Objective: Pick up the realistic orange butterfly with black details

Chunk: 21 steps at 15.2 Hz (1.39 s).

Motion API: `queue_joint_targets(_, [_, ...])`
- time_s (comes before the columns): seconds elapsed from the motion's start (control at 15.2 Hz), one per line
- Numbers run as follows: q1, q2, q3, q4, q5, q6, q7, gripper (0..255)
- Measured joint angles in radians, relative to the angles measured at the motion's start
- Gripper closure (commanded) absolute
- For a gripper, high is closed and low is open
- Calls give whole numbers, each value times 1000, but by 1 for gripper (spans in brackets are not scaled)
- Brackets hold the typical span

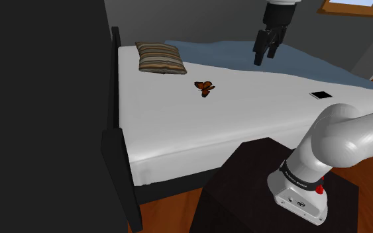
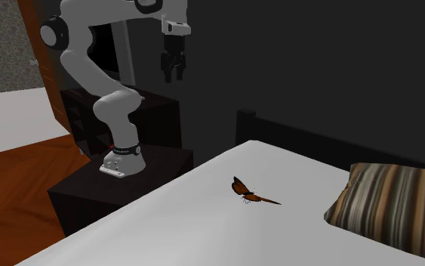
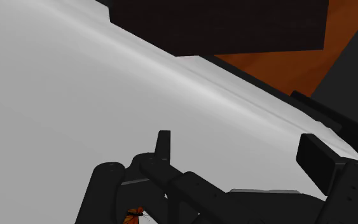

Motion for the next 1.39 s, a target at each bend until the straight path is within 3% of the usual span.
queue_joint_targets(0.2, [-1, 31, -2, -7, -9, 40, -3, 0])
queue_joint_targets(0.4, [-9, 79, -21, -49, -40, 137, -21, 0])
queue_joint_targets(1.39, [-51, 532, -91, 15, -168, 577, -64, 0])
